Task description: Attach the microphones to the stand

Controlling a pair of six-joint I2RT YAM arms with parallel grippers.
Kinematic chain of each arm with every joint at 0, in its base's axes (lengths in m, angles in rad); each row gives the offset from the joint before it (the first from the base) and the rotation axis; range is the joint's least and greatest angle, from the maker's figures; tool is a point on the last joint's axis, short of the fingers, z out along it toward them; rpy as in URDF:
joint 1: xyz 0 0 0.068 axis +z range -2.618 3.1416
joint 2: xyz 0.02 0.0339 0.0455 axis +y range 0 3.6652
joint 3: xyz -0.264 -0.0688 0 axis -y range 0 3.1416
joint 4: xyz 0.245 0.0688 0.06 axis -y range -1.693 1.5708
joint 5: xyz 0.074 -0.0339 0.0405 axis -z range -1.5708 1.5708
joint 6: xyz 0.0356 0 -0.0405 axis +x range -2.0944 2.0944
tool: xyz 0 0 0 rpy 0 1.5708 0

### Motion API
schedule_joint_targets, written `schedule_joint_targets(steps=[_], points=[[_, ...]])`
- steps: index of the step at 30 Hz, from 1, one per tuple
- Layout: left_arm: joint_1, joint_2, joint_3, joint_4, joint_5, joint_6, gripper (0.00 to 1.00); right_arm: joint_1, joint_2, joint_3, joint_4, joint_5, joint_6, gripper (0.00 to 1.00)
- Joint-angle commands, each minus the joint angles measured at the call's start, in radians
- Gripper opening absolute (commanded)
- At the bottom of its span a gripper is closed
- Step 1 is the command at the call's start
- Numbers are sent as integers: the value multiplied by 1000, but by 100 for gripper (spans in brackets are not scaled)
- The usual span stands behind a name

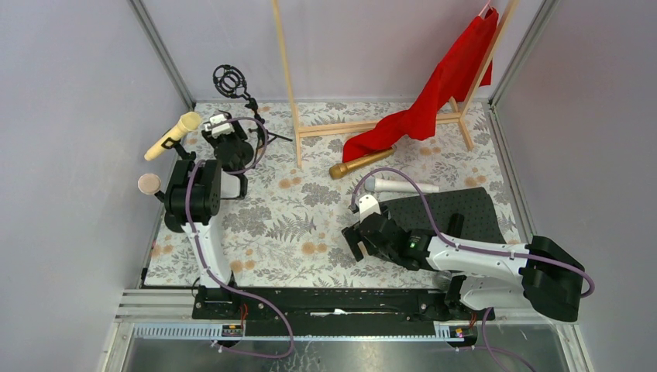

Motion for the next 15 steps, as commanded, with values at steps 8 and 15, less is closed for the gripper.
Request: schedule_joint_targets(steps=[8,15], points=[[59,52,82,4,88,-2,42,-2,-14,10,-6,38,-8,100],[60,25,60,9,137,-10,22,-2,-19,11,-9,35,-6,100]])
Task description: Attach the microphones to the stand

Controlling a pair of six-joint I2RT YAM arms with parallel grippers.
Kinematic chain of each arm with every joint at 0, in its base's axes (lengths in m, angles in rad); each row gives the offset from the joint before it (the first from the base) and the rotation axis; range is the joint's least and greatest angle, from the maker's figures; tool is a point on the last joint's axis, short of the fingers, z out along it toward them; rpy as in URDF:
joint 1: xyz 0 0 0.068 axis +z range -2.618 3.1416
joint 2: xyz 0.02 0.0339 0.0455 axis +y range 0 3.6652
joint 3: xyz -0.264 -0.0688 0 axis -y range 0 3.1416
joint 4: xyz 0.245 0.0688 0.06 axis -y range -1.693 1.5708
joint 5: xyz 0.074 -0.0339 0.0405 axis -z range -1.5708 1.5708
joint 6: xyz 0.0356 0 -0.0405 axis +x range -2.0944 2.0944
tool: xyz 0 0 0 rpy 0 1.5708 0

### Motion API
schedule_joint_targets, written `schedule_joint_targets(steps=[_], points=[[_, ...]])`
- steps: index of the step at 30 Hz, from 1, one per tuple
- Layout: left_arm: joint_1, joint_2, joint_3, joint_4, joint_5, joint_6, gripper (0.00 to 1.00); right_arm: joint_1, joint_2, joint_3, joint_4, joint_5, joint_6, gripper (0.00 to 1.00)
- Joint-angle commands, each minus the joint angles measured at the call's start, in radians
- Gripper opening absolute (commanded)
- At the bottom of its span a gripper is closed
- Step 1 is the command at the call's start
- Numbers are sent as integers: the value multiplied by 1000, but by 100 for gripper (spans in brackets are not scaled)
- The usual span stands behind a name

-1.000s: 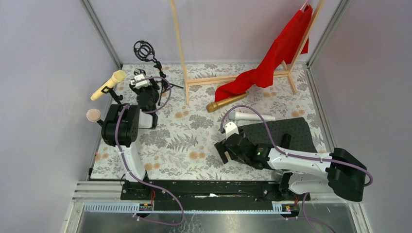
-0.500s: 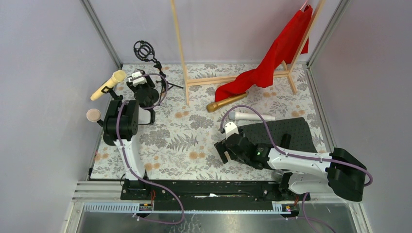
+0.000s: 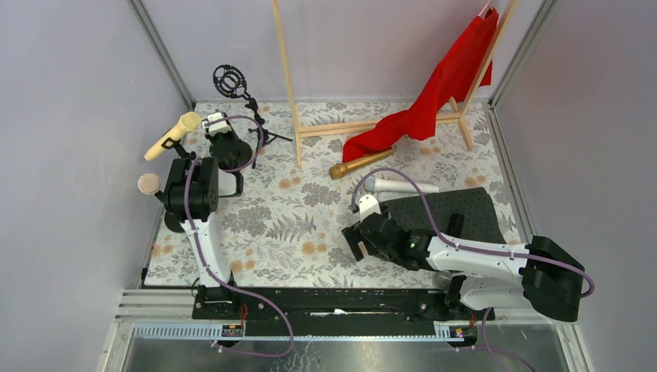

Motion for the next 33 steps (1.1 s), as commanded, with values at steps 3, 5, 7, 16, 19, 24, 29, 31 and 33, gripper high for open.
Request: schedule_joint_targets(steps=[3,5,7,16,19,24,29,31,33], points=[[9,-52,-14,49,94,-20,14,-1,-26,10,-13,26,-4,100],[8,-86,-29,31,109,-14,8,-1,-34,7,-16,25,-2,100],[3,-120,-37,-3,110,3,2,-2,-46,2,-19,23,1,100],[-47,-265,-130,-14,33,113,0,-1,-95,-21,-31,8,20,100],[-90,-316,-173,-15,-24,151,0,-2,-122,-23,-42,5,27,100],[-123,-387,-239,-30,-117,178,0,-1,-166,-39,-52,1,35,100],[-145,-475,-331,-64,-120,112,0,-2,-208,-45,-65,16,40,100],[-169,-527,-362,-104,-103,82,0,-1,-223,-48,-64,32,37,100],[-197,-583,-389,-158,-98,49,0,-2,-230,-44,-61,46,41,100]])
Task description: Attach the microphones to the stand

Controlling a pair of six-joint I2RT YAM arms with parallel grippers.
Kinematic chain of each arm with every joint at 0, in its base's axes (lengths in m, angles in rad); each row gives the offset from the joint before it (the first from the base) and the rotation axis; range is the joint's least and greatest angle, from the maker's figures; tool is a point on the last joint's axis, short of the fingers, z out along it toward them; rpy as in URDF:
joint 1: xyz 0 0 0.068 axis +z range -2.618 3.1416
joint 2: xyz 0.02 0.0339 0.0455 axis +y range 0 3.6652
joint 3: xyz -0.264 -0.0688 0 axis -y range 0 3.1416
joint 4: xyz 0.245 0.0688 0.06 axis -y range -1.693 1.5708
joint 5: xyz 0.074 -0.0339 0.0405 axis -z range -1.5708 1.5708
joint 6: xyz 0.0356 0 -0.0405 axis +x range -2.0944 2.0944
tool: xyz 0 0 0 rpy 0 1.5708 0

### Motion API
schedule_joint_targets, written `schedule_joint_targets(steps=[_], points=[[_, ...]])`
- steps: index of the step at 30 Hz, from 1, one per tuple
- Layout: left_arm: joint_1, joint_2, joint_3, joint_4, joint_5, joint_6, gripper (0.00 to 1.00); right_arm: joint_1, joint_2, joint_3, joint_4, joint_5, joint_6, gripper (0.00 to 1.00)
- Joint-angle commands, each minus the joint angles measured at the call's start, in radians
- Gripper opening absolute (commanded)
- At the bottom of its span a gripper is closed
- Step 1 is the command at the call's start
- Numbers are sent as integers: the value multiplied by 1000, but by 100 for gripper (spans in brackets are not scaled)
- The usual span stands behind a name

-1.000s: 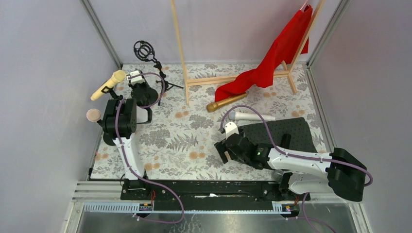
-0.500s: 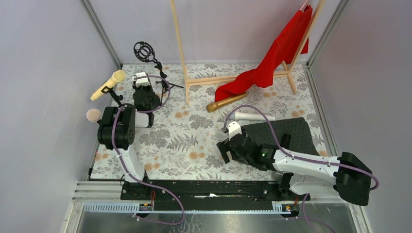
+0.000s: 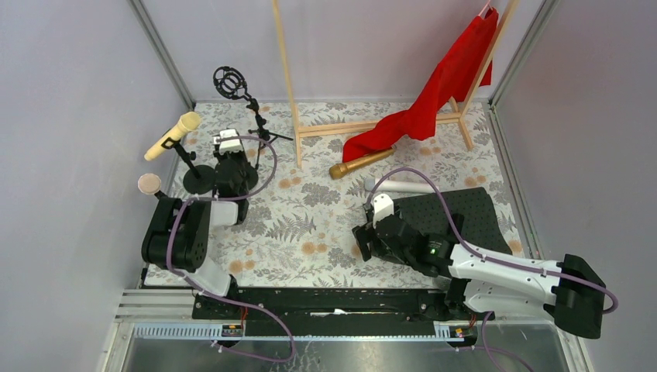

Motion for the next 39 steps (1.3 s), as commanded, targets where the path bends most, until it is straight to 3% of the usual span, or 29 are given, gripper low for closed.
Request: schedule_joint_targets(steps=[1,7,16,24,34,39], points=[[-61,-156,-39,-13,10,-95,0,-2,-28,8,-4,53,23,100],[-154,-356,-130,-157,51,-205,0,-63,87,144,-157,43,69,100],[-274,-550,-191,-331,210,-266,0,-250,105,229,-132,-151,-69,100],[-410,-595,-319,-195,420,-285,0,-430,187,370,-147,-324,-183,100],[-478,-541,-381,-58,613,-252,0,-500,399,535,-225,-463,-384,100],[-494,-502,-391,-1,653,-254,0,-513,512,609,-250,-458,-531,100]])
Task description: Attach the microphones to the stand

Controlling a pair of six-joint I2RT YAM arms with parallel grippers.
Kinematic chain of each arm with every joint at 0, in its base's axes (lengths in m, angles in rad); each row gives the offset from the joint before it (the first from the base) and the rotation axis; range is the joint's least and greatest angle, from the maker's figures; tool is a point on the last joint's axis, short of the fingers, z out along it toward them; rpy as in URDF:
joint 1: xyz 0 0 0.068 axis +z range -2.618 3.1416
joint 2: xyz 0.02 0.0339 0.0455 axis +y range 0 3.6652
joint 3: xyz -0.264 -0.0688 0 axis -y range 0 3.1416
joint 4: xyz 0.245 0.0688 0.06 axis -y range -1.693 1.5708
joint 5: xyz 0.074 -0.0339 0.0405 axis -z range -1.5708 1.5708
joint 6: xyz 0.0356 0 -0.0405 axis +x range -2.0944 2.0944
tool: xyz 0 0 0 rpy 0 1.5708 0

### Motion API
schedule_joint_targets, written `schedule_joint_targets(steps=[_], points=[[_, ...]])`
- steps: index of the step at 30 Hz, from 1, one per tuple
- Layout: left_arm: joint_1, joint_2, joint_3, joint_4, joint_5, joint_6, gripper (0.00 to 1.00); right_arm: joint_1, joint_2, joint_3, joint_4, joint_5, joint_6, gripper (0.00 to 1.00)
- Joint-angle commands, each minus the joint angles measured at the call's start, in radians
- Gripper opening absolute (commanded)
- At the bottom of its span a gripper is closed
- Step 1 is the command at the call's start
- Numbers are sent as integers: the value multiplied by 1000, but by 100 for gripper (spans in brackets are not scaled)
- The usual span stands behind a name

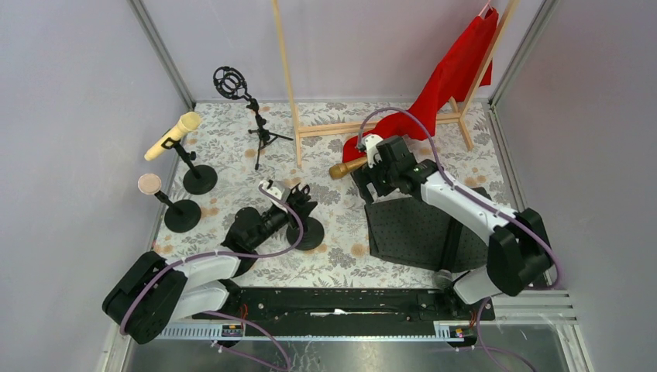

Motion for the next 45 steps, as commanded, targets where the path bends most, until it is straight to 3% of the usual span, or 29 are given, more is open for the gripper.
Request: schedule_joint_targets(steps=[1,8,19,26,31,41,45], points=[[-12,15,-2,195,75,0,0,-13,76,77,-19,-26,-195,100],[-28,-15,-18,183,68,11,0,-23,193,132,50,-70,-539,100],[-31,11,-101,362,107,10,1,-54,430,429,-146,-301,-957,100],[-31,61,-126,435,131,0,6,-56,587,597,-307,-360,-1137,100],[-31,68,-137,455,112,-3,12,-58,678,706,-367,-362,-1205,100],[-31,72,-140,457,105,3,14,-64,835,889,-418,-379,-1242,100],[-31,63,-145,446,79,-7,23,-65,896,938,-475,-380,-1259,100]])
